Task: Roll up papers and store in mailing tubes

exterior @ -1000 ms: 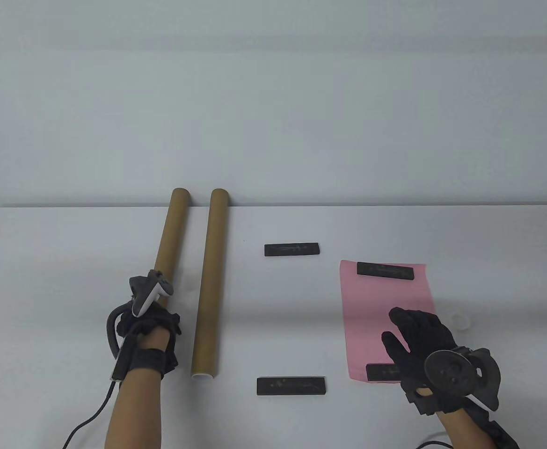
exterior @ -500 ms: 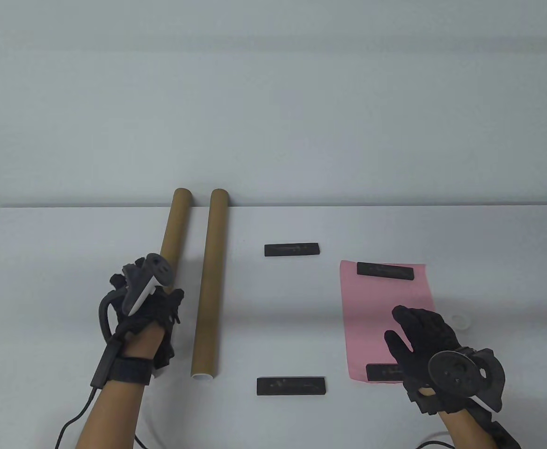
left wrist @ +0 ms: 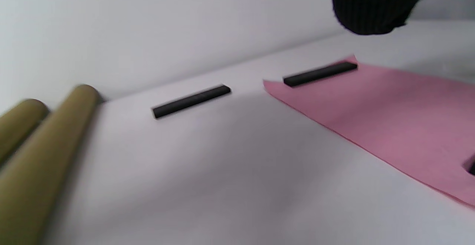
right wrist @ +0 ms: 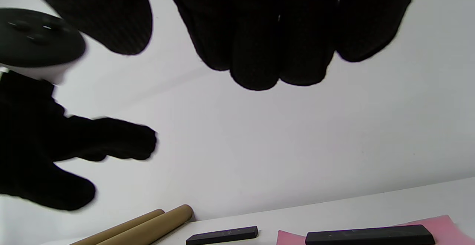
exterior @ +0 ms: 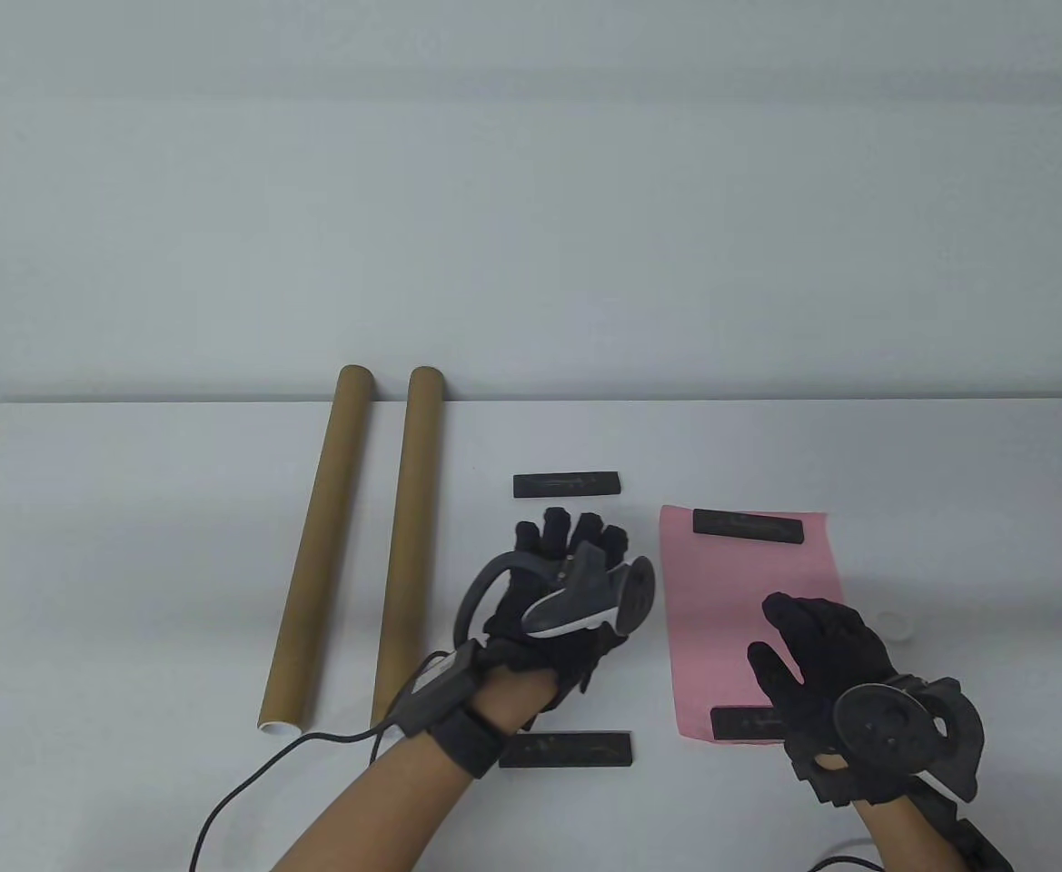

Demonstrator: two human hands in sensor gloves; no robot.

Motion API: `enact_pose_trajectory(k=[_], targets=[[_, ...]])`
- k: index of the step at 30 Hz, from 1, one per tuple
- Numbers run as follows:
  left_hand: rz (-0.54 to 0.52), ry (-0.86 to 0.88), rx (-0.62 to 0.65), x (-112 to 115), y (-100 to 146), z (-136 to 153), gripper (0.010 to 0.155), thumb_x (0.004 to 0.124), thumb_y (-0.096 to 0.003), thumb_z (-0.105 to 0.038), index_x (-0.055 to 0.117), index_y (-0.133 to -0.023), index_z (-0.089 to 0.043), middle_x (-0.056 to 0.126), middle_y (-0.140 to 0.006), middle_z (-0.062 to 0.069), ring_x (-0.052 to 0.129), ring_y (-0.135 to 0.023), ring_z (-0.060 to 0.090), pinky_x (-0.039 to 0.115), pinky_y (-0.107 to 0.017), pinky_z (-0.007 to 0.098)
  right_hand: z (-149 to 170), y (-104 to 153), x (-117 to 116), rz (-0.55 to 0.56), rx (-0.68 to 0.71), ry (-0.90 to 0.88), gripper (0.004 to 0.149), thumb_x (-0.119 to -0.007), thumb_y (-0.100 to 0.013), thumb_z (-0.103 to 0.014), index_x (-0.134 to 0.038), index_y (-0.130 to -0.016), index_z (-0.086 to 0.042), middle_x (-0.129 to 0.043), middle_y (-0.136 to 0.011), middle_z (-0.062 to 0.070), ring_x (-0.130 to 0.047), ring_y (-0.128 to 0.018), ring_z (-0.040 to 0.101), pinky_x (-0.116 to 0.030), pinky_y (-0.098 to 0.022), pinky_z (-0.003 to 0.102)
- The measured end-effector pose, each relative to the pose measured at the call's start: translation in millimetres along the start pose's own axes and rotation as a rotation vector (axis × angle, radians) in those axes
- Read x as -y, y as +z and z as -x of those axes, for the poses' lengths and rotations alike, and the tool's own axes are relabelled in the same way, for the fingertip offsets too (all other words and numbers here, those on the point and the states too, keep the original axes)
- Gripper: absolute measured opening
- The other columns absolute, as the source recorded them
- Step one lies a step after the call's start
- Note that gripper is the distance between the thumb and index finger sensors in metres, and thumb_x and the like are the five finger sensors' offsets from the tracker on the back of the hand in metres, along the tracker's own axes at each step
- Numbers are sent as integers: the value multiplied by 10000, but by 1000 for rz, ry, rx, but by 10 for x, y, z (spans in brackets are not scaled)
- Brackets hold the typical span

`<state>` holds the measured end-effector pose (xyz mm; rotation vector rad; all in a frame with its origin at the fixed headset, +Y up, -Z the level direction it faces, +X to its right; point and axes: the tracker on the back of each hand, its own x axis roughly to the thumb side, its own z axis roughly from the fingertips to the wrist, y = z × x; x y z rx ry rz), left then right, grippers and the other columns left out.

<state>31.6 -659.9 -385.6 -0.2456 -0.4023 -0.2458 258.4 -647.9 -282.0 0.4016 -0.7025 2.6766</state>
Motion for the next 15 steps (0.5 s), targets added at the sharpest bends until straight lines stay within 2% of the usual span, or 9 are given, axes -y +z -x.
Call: enact_pose_trajectory(k=[3, 5, 7, 9, 11, 15], targets=[[111, 15, 41, 174, -374, -301, 978, 700, -379, -694, 173, -1095, -286, 233, -1193, 36, 285, -1145, 427, 365, -797, 603, 5, 1, 4, -1, 0, 2, 625, -788, -513, -502, -831, -943, -51, -918, -867, 201, -917, -790, 505, -761, -557, 660], [166, 13, 36, 313, -602, -467, 980, 742, -370, -671, 193, -1092, -301, 242, -1190, 32, 311, -1145, 418, 386, -788, 614, 8, 0, 9, 1, 0, 3, 623, -788, -513, -502, -830, -944, -54, -918, -868, 199, -918, -789, 505, -760, -558, 661], [254, -25, 31, 462, -778, -636, 979, 745, -354, -670, 202, -1087, -316, 251, -1189, -1, 338, -1144, 416, 395, -788, 619, 10, -1, 8, 1, -2, 1, 623, -787, -514, -502, -830, -944, -55, -916, -869, 199, -918, -791, 503, -759, -559, 661], [291, -26, 58, 556, -911, -751, 995, 737, -341, -695, 184, -1083, -331, 231, -1186, 19, 326, -1143, 405, 404, -786, 618, 6, 0, 4, -3, 1, 3, 626, -788, -512, -503, -832, -943, -52, -918, -868, 201, -918, -792, 503, -760, -558, 662], [292, 22, 58, 611, -1030, -791, 1014, 740, -324, -713, 178, -1079, -336, 225, -1183, -10, 314, -1141, 404, 405, -784, 617, 1, 2, 4, -4, 4, 5, 628, -788, -512, -502, -828, -944, -49, -917, -868, 205, -918, -791, 505, -760, -558, 662], [377, 117, 65, 716, -1228, -745, 1047, 748, -279, -727, 173, -1071, -357, 177, -1168, -11, 261, -1128, 417, 396, -773, 631, -2, 0, -9, -12, 8, 5, 623, -786, -513, -504, -830, -944, -56, -915, -870, 201, -917, -794, 502, -758, -560, 661]])
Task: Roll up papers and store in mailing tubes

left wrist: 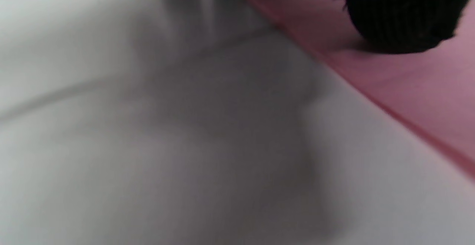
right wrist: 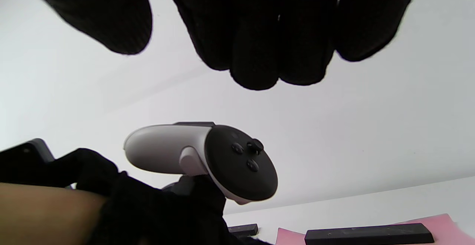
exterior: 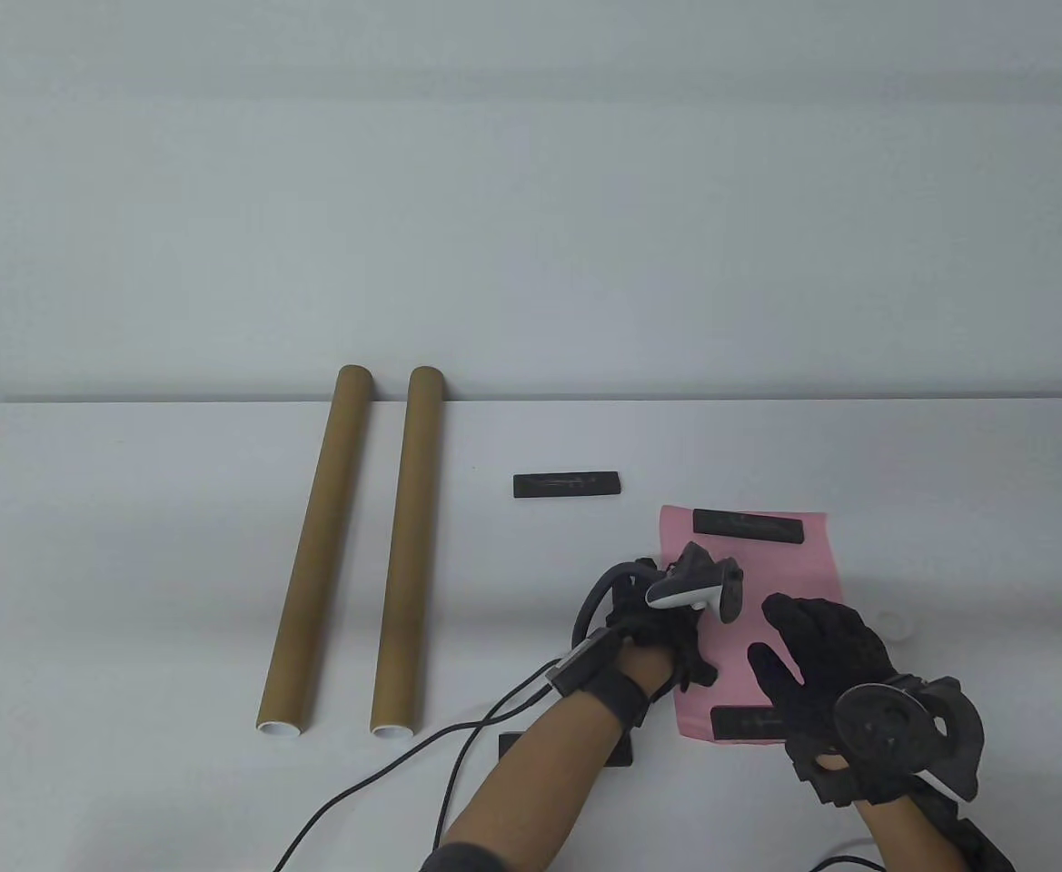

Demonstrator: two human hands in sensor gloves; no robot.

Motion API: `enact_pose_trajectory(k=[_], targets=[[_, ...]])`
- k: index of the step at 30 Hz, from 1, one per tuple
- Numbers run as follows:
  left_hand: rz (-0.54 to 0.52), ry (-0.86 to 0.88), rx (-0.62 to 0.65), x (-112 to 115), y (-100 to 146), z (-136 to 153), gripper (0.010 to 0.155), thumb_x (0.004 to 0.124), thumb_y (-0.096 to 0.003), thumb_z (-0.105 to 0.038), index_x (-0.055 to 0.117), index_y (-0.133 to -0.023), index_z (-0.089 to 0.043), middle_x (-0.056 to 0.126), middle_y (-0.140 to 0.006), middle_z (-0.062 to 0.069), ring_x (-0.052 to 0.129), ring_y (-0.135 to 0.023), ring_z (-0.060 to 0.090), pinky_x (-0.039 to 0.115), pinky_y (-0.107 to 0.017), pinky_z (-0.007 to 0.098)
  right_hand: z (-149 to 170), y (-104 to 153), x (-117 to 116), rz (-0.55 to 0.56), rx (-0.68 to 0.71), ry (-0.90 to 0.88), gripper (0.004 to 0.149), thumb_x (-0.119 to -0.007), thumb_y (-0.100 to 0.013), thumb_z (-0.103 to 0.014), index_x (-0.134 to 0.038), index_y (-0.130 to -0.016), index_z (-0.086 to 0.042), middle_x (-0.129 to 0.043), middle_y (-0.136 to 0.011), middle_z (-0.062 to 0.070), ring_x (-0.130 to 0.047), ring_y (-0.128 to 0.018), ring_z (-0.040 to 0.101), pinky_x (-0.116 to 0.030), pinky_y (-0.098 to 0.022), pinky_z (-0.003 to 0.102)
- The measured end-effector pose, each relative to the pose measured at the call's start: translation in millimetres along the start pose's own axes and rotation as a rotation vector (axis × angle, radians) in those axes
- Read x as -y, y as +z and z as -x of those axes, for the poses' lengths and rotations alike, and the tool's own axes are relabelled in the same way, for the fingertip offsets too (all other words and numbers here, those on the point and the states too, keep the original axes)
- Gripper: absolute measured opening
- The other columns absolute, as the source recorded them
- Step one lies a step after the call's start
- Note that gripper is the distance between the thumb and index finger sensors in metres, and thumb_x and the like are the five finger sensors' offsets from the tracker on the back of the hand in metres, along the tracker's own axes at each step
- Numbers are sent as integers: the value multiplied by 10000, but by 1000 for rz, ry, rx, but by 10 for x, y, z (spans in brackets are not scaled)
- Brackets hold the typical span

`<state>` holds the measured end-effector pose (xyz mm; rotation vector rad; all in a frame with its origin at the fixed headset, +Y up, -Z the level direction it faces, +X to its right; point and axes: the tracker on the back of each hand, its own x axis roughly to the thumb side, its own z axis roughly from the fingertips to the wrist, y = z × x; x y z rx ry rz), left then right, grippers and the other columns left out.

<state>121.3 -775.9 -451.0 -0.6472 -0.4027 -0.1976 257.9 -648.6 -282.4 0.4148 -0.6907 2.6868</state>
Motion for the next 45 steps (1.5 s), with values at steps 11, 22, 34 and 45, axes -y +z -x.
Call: enact_pose_trajectory(k=[11, 22, 34, 45], targets=[[-35, 21, -14, 62, -9, 72, 1029, 711, -235, -755, 195, -1057, -413, 166, -1157, -27, 276, -1131, 384, 504, -768, 600, 48, -110, -176, -262, 32, 92, 633, -850, -493, -490, -808, -969, -74, -887, -917, 189, -881, -844, 506, -736, -589, 670], [-50, 35, -9, 86, 5, 88, 1019, 680, -229, -767, 192, -1052, -417, 160, -1152, -51, 254, -1129, 357, 488, -760, 584, 464, 56, -853, -876, 128, 346, 712, -918, -438, -441, -708, -1038, -120, -764, -1034, 164, -764, -963, 498, -652, -671, 691], [-50, 70, 4, 115, 17, 120, 1022, 677, -232, -769, 175, -1051, -421, 127, -1149, -53, 208, -1121, 347, 438, -748, 591, 507, 138, -1035, -785, 225, 354, 648, -970, -406, -384, -781, -970, -128, -842, -923, 137, -877, -857, 424, -697, -665, 660], [-59, 78, 9, 125, 9, 132, 1020, 680, -235, -770, 183, -1054, -420, 137, -1147, -54, 211, -1121, 345, 433, -748, 596, 319, 380, -910, -765, 289, 323, 647, -963, -407, -397, -787, -964, -119, -852, -907, 141, -891, -835, 422, -721, -641, 647]])
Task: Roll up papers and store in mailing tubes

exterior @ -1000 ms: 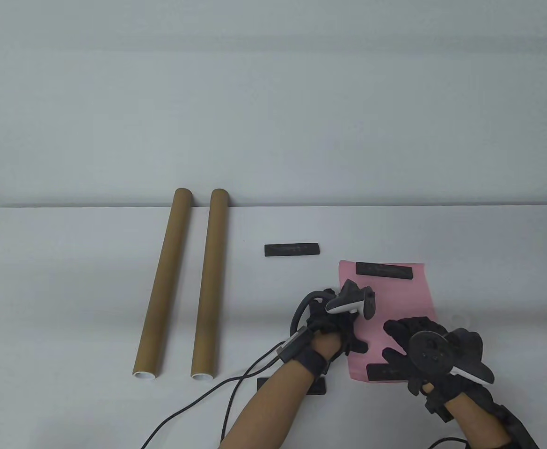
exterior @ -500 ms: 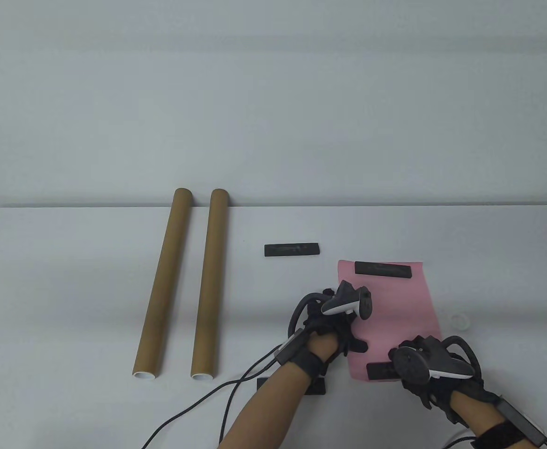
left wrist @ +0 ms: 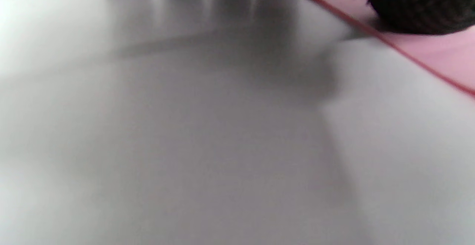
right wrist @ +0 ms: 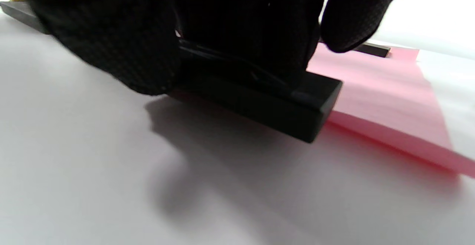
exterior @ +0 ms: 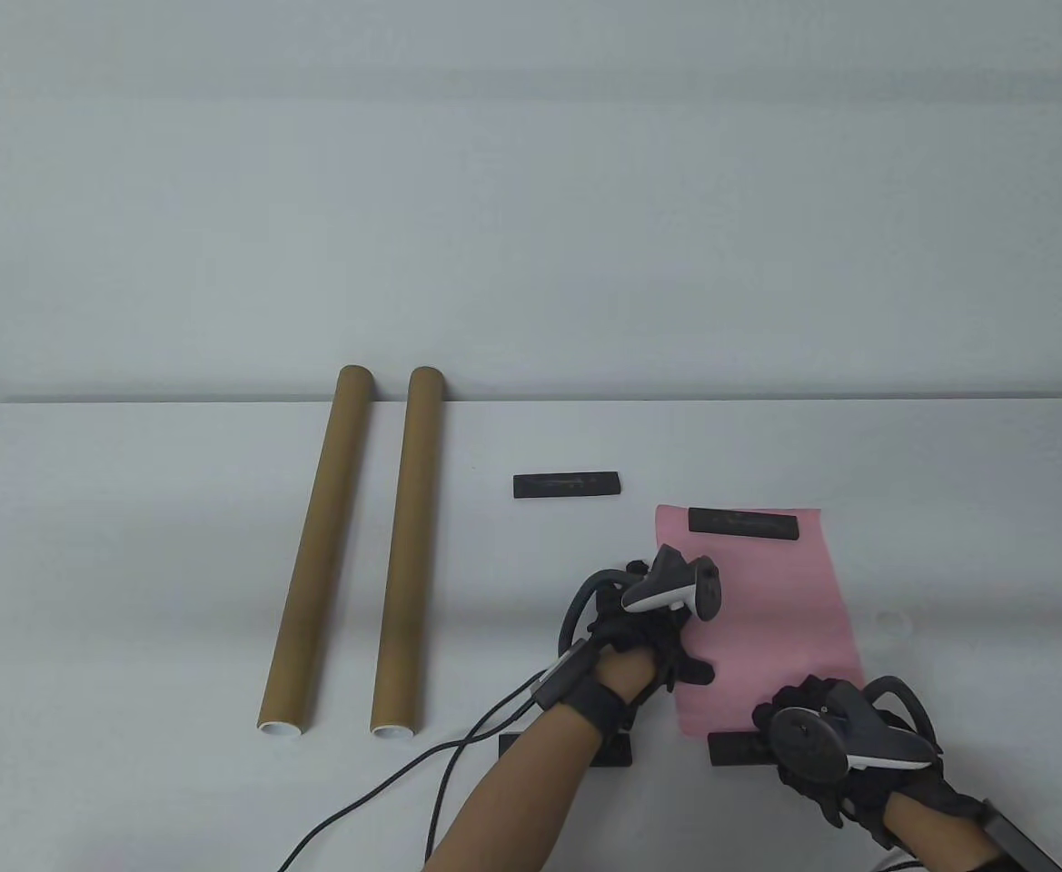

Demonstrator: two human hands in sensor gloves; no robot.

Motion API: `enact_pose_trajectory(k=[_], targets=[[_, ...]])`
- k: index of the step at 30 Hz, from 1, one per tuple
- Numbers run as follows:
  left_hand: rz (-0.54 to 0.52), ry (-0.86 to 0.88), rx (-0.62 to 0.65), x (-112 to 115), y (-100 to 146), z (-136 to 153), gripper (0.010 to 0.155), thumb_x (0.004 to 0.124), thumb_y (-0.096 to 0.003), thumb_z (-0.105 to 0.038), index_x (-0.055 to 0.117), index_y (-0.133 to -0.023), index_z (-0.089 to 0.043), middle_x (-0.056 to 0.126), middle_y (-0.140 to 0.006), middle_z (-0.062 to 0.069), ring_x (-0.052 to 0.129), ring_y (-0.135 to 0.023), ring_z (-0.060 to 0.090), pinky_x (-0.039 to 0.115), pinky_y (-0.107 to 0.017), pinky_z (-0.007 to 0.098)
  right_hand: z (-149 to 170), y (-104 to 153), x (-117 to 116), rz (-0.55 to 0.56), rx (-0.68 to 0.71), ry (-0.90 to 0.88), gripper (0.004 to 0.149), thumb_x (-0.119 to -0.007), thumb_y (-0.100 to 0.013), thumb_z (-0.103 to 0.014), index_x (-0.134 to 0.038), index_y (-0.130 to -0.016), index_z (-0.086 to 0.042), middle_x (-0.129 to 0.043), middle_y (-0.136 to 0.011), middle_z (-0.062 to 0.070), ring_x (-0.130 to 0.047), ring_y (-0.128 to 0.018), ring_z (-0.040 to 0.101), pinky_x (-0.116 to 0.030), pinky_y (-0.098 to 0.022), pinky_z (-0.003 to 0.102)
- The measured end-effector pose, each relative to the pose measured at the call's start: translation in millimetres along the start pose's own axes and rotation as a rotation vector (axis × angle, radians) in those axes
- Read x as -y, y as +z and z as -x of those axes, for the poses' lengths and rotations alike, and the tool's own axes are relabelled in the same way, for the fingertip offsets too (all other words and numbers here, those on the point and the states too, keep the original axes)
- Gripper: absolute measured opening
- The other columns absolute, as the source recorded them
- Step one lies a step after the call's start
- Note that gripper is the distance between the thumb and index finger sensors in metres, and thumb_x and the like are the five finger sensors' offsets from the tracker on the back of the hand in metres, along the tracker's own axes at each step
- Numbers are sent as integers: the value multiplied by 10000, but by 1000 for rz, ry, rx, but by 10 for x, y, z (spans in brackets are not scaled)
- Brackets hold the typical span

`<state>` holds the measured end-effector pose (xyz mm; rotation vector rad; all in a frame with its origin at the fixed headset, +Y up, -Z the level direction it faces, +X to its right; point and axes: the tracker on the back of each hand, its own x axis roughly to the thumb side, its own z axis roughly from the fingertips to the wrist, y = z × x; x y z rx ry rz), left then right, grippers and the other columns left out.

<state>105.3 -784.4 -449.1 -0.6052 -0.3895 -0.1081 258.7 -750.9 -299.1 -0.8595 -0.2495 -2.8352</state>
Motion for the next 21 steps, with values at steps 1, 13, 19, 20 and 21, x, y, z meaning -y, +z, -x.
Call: enact_pose_trajectory(k=[1, 13, 19, 20, 21], targets=[[-1, 2, 0, 2, 0, 2, 1020, 680, -234, -771, 183, -1053, -421, 136, -1148, -55, 209, -1121, 344, 431, -748, 596, -9, 5, -15, -7, -4, -1, 648, -963, -406, -397, -789, -963, -116, -852, -906, 144, -891, -833, 425, -721, -640, 648], [-4, 6, 8, 11, -6, 14, 1021, 682, -236, -772, 183, -1055, -419, 136, -1147, -53, 207, -1117, 346, 423, -747, 601, 68, 43, -19, -33, -22, -60, 714, -920, -422, -465, -729, -1012, -111, -800, -965, 150, -836, -887, 455, -713, -641, 644], [-8, 4, 11, 14, -6, 21, 1021, 679, -235, -773, 185, -1056, -419, 137, -1148, -52, 208, -1116, 346, 423, -746, 600, 449, 166, 630, 183, -202, -107, 699, -899, -442, -473, -733, -1023, -121, -793, -990, 147, -810, -921, 468, -686, -667, 655], [-7, 3, 11, 13, -6, 22, 1022, 679, -236, -774, 185, -1056, -418, 137, -1148, -50, 209, -1116, 347, 424, -746, 601, 510, 141, 733, 201, -214, -108, 697, -897, -446, -474, -734, -1025, -122, -792, -995, 147, -801, -930, 470, -679, -673, 659], [-8, 3, 13, 14, -7, 23, 1021, 679, -236, -774, 185, -1056, -417, 137, -1149, -49, 209, -1115, 347, 423, -746, 602, 560, 105, 808, 216, -223, -108, 693, -896, -448, -472, -738, -1024, -121, -795, -993, 149, -804, -927, 473, -683, -670, 658]])
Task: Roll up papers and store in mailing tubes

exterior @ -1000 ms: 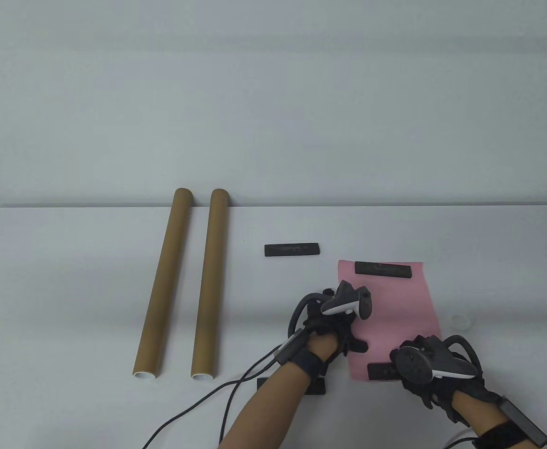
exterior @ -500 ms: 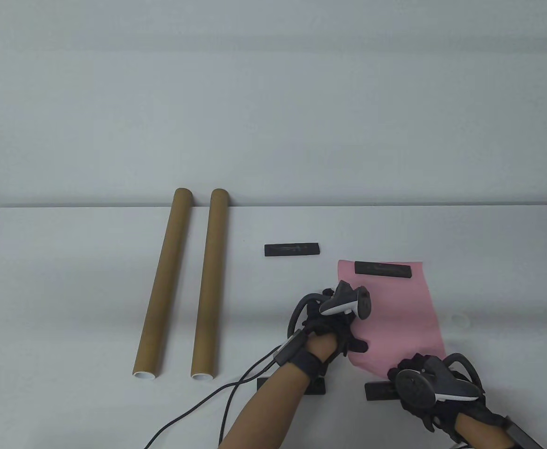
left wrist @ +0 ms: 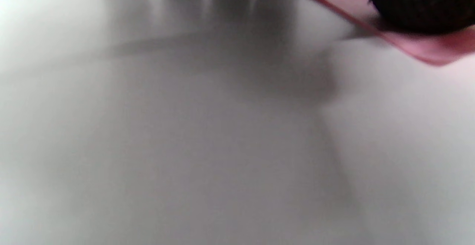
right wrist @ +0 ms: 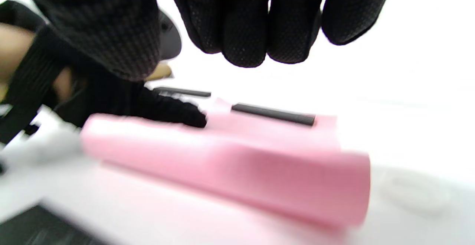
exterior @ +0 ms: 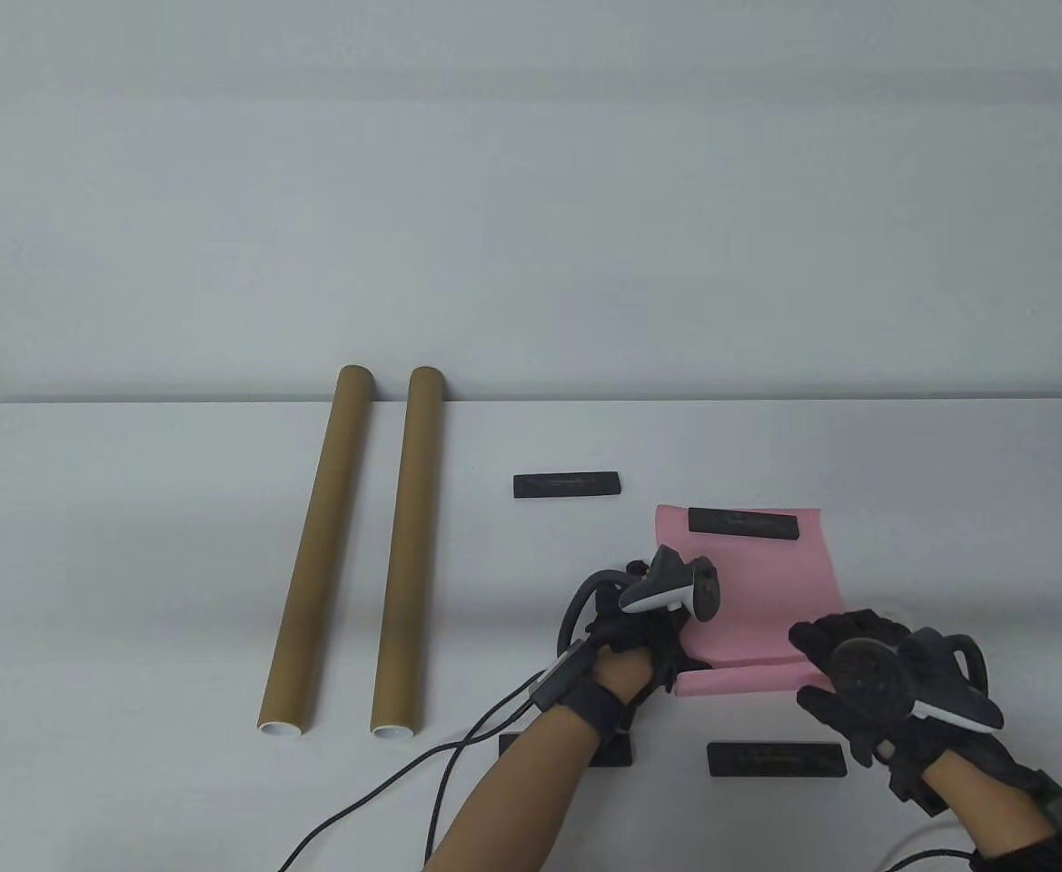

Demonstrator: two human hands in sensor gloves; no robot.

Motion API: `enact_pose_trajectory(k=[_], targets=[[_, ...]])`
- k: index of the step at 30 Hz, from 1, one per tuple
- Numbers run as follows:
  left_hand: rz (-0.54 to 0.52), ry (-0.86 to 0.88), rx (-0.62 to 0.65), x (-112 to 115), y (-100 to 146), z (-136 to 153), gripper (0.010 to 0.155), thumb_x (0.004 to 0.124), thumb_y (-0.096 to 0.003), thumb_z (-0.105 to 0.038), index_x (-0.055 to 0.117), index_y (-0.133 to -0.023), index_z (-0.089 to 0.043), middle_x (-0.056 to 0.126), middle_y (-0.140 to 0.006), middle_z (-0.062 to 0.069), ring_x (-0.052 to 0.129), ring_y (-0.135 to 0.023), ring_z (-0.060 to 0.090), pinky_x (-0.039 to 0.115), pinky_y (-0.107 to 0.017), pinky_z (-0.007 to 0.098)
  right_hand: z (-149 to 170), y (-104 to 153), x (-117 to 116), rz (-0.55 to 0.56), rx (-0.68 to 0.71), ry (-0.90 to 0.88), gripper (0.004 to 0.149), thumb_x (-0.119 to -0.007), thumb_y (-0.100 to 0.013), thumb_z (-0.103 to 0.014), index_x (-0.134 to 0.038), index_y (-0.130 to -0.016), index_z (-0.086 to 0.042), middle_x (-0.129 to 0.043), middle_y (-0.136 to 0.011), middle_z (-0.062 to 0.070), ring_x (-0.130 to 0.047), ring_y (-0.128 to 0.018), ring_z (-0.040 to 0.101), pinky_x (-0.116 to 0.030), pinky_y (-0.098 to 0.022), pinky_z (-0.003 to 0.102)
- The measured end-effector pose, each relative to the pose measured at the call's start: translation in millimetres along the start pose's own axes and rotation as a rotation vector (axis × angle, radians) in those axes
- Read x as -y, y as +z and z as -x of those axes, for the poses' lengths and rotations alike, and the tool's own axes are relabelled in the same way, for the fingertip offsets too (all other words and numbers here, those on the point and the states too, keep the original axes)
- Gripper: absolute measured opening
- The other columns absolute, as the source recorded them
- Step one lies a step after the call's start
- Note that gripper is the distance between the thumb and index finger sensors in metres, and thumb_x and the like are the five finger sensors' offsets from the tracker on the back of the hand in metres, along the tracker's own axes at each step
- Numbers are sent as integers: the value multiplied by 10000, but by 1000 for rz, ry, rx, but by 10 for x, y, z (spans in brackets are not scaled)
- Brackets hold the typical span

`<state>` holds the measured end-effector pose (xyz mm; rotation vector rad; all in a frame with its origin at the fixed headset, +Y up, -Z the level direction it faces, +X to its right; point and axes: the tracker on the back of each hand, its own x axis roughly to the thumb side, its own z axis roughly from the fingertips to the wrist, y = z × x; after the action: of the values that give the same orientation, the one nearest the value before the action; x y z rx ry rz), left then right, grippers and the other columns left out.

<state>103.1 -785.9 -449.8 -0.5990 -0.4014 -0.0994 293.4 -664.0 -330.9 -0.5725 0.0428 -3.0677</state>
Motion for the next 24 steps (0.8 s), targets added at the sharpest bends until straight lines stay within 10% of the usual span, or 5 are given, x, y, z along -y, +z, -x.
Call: enact_pose_trajectory(k=[6, 15, 24], targets=[[-1, 7, 3, 9, 0, 4, 1022, 678, -237, -773, 181, -1056, -417, 132, -1148, -50, 200, -1113, 345, 412, -745, 602, 209, -715, 58, -21, -143, 27, 685, -895, -459, -459, -727, -1038, -133, -770, -1031, 147, -775, -957, 483, -660, -688, 667], [-1, 10, 5, 14, -3, 5, 1020, 674, -236, -773, 177, -1054, -419, 126, -1146, -52, 194, -1110, 342, 401, -746, 601, 340, -2017, -641, -289, -240, 255, 700, -909, -453, -436, -676, -1068, -195, -716, -1091, 80, -721, -1019, 446, -622, -737, 656], [-7, 22, 17, 25, -10, 18, 1019, 673, -237, -775, 179, -1054, -419, 122, -1146, -54, 183, -1106, 339, 381, -743, 601, 410, -2291, -1028, -210, -201, 152, 639, -900, -459, -382, -718, -1047, -211, -753, -1056, 53, -690, -1064, 391, -612, -765, 638]])
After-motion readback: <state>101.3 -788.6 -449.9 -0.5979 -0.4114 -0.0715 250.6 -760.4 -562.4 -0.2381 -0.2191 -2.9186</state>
